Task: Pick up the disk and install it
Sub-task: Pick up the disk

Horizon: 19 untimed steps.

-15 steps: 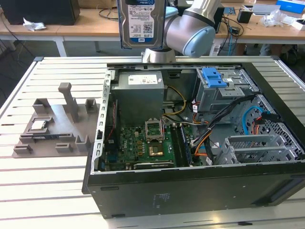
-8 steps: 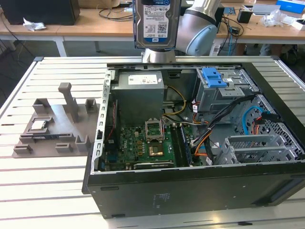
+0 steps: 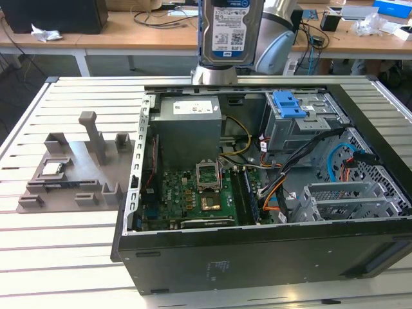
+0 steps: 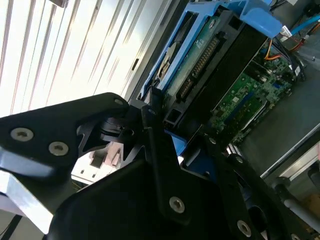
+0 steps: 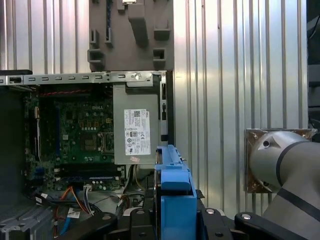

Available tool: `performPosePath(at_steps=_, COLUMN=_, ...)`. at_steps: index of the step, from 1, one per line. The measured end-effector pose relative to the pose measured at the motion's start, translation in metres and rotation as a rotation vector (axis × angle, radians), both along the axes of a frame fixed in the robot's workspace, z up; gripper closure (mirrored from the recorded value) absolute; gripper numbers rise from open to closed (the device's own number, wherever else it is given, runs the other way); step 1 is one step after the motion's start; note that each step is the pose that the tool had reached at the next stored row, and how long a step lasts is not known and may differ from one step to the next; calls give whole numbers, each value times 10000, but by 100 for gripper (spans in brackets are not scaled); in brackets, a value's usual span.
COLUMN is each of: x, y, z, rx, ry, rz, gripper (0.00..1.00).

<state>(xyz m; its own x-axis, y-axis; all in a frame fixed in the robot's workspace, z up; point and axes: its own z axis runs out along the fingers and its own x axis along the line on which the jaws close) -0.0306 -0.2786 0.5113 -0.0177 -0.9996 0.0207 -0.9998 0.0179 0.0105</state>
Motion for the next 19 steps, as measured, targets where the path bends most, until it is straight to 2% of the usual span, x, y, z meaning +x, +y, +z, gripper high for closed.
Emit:
performPosePath(at_steps=2, x=126, y=0, z=0, rx=0, ry=1, rz=-3, gripper=64)
performPosePath(at_steps=5, x=234, y=0, z=0, rx=0, ry=2, rz=-2, gripper=64)
performPosePath(at_steps=8, x=283, y=-10, z=-1, rx=2, ry=1, rz=-1, gripper=64)
performPosePath(at_steps=10, x=287, y=-82, z=-1, rx=1, ry=2, rz=-1, gripper=64)
performPosePath(at_steps=14, x=289, y=-185, z=0, rx=2, ry=2, rz=-2, gripper=64)
performPosePath(at_steps=15, x=294, y=-281, z=0, rx=1, ry=2, rz=0, gripper=64)
performPosePath(at_steps=16, x=296, y=-319, z=0, rx=1, ry=2, rz=-1, gripper=64)
performPosePath(at_steps=19, x=300, y=-376, z=0, rx=1, ry=2, rz=-1, gripper=64)
